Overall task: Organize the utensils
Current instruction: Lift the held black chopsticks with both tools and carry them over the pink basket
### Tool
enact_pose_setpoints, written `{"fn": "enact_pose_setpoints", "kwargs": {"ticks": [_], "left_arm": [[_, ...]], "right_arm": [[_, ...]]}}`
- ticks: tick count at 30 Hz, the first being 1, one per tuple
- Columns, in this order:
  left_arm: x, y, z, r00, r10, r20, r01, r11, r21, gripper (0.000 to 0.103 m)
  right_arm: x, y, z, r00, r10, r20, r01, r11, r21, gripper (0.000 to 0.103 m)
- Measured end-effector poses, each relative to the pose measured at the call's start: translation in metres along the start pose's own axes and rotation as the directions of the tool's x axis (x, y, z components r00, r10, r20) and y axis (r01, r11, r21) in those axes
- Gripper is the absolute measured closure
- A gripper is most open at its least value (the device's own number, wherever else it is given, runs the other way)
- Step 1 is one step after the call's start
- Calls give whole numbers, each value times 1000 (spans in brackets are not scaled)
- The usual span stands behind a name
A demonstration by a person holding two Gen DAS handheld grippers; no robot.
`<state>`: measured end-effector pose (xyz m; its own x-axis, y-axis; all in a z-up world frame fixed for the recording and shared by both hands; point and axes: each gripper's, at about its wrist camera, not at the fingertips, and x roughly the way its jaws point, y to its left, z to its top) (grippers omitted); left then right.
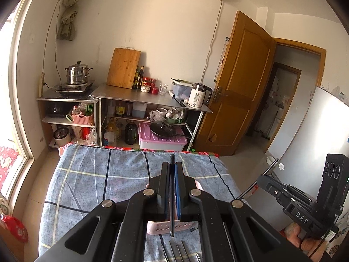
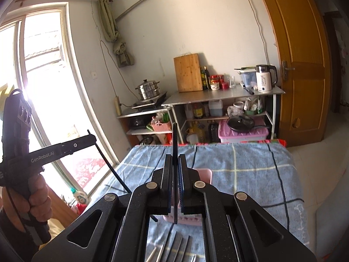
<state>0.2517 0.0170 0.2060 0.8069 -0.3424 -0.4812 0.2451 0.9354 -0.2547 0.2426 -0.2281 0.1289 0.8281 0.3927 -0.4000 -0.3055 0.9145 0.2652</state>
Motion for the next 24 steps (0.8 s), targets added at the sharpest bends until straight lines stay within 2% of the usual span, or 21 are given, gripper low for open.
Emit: {"fn": "enact_pose_setpoints", "kwargs": {"ticks": [9, 16, 24], "left_arm": [[34, 12, 22, 1000, 21, 16, -21, 999, -35, 99], [76, 38, 2, 999, 15, -44, -19, 995, -99, 99], [111, 56, -29, 993, 13, -117, -29, 990, -136, 99]], "right_arm": [[32, -5, 18, 999, 1, 33, -3, 999, 43, 98], [62, -13, 10, 1000, 9, 22, -11, 996, 84, 98], [100, -19, -13, 998, 20, -56, -13, 993, 120, 98]]}}
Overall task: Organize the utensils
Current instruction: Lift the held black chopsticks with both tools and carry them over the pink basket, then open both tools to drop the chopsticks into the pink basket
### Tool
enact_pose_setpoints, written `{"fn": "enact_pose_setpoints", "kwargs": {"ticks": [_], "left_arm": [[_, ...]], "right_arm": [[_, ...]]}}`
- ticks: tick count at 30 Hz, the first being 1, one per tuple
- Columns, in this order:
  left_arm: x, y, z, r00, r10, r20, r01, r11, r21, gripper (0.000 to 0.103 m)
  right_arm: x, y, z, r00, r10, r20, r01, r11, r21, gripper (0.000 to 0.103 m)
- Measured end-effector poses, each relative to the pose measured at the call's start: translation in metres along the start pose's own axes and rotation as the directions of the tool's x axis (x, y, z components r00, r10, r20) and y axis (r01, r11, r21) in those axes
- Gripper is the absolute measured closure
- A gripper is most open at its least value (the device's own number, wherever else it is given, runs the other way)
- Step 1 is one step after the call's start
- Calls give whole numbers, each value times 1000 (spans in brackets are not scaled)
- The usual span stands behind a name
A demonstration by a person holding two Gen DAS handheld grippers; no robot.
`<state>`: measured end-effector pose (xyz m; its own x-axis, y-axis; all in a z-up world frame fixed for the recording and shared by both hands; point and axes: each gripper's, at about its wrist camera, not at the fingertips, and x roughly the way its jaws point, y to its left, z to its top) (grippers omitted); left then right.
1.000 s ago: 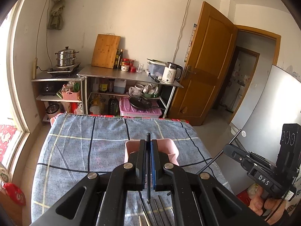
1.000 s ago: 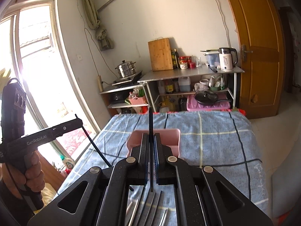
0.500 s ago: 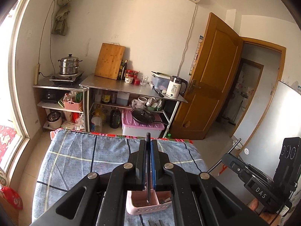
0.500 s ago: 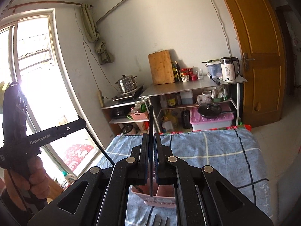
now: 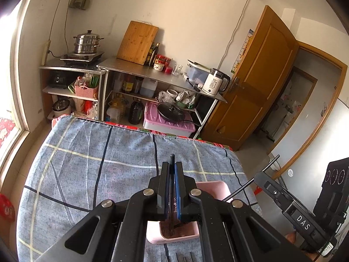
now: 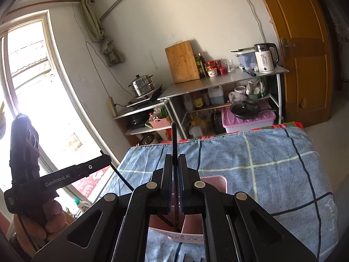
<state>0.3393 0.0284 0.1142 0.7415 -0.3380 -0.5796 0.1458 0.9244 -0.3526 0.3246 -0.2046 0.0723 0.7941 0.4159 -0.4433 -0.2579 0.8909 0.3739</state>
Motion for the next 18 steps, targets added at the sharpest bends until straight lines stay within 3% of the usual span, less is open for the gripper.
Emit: {"fn": "enact_pose_setpoints", "kwargs": {"ticks": [7, 16, 18], "left_arm": [[15, 3, -8, 1000, 2, -28, -2, 1000, -2, 98], [-6, 1, -13, 999, 25, 23, -25, 1000, 7, 69], [-17, 1, -16, 999, 31, 45, -31, 1000, 5, 67]], "right_arm": [[22, -5, -14, 996, 10, -84, -9, 1000, 1, 98], [3, -7, -15, 997, -2, -80, 0, 1000, -23, 86], [-7, -8, -17, 998, -5, -69, 3, 1000, -27, 84]]}}
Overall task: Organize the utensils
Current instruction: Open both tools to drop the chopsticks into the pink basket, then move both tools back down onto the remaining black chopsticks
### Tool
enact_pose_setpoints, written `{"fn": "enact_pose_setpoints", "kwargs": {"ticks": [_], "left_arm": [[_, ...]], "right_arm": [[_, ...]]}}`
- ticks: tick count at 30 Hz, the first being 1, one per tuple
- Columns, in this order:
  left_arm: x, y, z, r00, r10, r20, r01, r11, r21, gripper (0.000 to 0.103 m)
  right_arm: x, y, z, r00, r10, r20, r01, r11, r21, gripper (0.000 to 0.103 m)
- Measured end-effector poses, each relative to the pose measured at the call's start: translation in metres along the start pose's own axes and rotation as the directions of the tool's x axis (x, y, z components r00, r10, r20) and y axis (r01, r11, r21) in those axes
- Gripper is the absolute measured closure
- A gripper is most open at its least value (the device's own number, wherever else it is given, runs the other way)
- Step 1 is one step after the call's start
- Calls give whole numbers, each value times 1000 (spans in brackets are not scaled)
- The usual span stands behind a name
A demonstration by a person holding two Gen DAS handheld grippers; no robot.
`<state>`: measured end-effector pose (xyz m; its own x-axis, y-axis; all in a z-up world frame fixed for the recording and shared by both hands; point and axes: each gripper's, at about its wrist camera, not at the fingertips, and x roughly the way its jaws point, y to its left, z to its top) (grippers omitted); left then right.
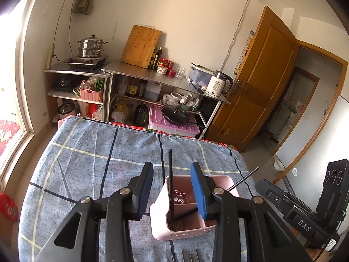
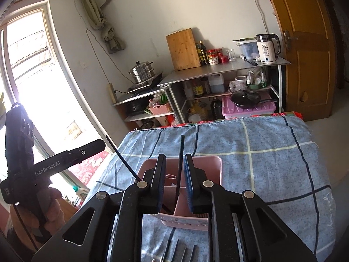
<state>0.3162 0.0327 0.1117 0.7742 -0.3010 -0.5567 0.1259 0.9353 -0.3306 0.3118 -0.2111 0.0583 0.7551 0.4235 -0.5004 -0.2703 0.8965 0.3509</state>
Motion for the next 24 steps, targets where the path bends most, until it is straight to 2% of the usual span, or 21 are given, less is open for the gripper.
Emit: {"fn": "enact_pose_setpoints", "kwargs": {"ticks": [4, 11, 20, 24], "left_arm": [[-28, -2, -13, 999, 5, 47, -6, 1000, 22, 57], [-73, -13, -59, 995, 14, 97, -20, 998, 53, 57], [-104, -26, -142, 997, 13, 72, -21, 994, 109, 57], [-111, -27, -175, 998, 16, 53, -22, 993, 112, 57]], "right_arm": [[-23, 2, -10, 999, -17, 31, 17, 1000, -18, 81], [-65, 7, -38, 997, -46, 59, 48, 998, -44, 81], [-102, 14, -103, 998, -58, 36, 60, 996, -70, 81], [-109, 14, -134, 998, -58, -3, 58, 996, -71, 81]]}}
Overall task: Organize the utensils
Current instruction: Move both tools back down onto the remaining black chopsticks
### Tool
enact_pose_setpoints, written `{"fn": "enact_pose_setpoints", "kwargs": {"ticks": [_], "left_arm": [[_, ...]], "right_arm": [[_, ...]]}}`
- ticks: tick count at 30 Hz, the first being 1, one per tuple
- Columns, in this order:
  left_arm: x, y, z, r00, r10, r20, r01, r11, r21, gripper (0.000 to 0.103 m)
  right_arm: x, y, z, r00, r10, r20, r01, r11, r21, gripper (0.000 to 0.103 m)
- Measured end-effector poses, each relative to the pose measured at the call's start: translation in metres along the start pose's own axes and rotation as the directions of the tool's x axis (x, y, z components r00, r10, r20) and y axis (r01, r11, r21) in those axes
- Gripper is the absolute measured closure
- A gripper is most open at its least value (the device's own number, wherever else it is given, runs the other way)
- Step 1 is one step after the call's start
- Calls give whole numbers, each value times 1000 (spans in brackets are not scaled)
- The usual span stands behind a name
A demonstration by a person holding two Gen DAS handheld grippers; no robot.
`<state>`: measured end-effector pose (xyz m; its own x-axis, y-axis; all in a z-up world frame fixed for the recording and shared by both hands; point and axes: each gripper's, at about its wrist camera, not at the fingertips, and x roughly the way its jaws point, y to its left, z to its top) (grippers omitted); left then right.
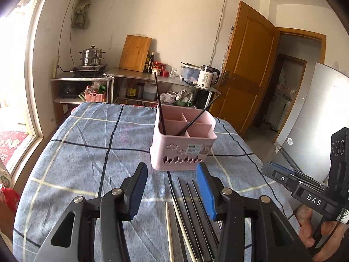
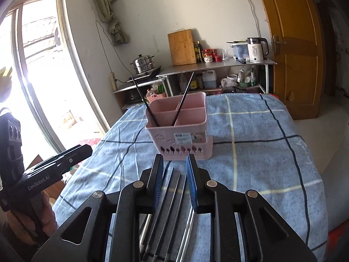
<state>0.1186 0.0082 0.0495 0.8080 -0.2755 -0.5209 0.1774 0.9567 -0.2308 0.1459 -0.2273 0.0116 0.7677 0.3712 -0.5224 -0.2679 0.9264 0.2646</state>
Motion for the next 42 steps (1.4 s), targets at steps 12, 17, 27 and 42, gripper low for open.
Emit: {"fn": "enact_pose_setpoints", "kwargs": {"ticks": [12, 17, 27, 42], "left_arm": [[-18, -1, -64, 998, 3, -64, -2, 1000, 7, 57], [-14, -3, -75, 995, -5, -99, 6, 1000, 15, 57], [11, 4, -83, 986, -10, -164, 8, 1000, -13, 58], [99, 6, -57, 962, -41, -270, 35, 999, -24, 67]], "right_arm": [[-7, 2, -55, 997, 6, -81, -5, 1000, 15, 81], [-3, 1, -67, 994, -6, -112, 8, 1000, 17, 81], [16, 3, -73, 988, -15, -157, 15, 1000, -2, 81], [84, -7, -58, 971, -21, -240, 25, 1000, 14, 87]]}}
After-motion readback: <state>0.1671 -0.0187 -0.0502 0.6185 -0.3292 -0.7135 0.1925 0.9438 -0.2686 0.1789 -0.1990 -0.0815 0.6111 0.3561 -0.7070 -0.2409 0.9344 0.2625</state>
